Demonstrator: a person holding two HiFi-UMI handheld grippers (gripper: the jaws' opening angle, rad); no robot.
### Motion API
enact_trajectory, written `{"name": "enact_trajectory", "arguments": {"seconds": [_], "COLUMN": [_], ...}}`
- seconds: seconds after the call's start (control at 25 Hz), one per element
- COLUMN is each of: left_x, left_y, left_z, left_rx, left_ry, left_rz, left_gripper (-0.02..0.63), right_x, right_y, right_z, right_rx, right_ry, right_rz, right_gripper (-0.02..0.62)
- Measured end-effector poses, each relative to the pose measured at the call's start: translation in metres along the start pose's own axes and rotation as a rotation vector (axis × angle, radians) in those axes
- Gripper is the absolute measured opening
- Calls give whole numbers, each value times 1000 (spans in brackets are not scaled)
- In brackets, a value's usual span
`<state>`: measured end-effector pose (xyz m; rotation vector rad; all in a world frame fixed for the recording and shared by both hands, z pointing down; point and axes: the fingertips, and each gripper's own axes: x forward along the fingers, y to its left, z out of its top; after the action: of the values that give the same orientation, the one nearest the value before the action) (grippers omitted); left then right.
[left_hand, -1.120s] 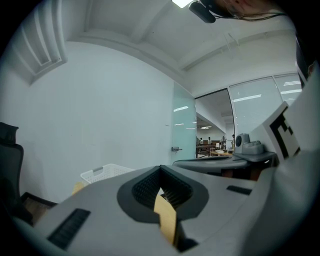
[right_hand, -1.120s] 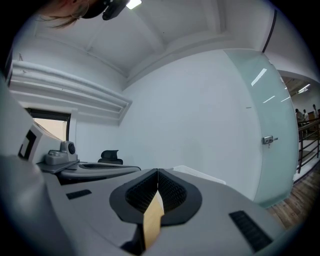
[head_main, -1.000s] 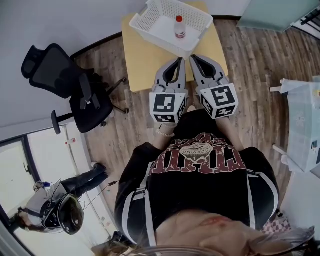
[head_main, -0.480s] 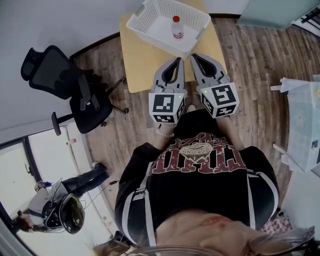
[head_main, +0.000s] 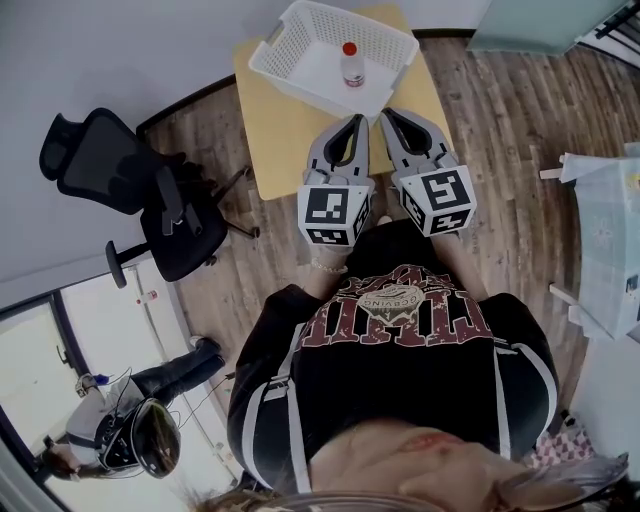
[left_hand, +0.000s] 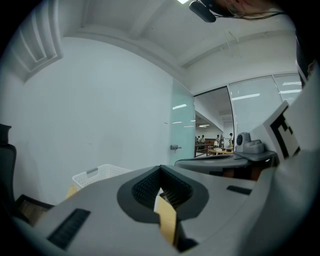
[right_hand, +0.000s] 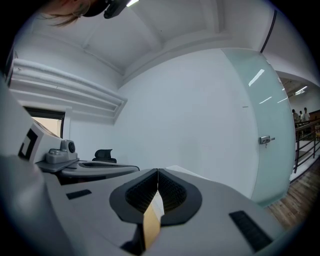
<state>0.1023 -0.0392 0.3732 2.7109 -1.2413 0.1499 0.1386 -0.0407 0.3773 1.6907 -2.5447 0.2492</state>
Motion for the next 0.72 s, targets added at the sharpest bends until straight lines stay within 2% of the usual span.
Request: {"name": "enact_trajectory", "arguments": {"seconds": [0.72], "left_x": [35], "left_y": [45], "left_z": [5], "left_rx": [-12], "left_ry": [5], "left_rz": [-50], "left_gripper": [46], "right_x": [55], "right_y": [-10], "right_z": [1], "right_rx": [-3], "right_ry": [21], "right_rz": [-54], "right_gripper": [17]}}
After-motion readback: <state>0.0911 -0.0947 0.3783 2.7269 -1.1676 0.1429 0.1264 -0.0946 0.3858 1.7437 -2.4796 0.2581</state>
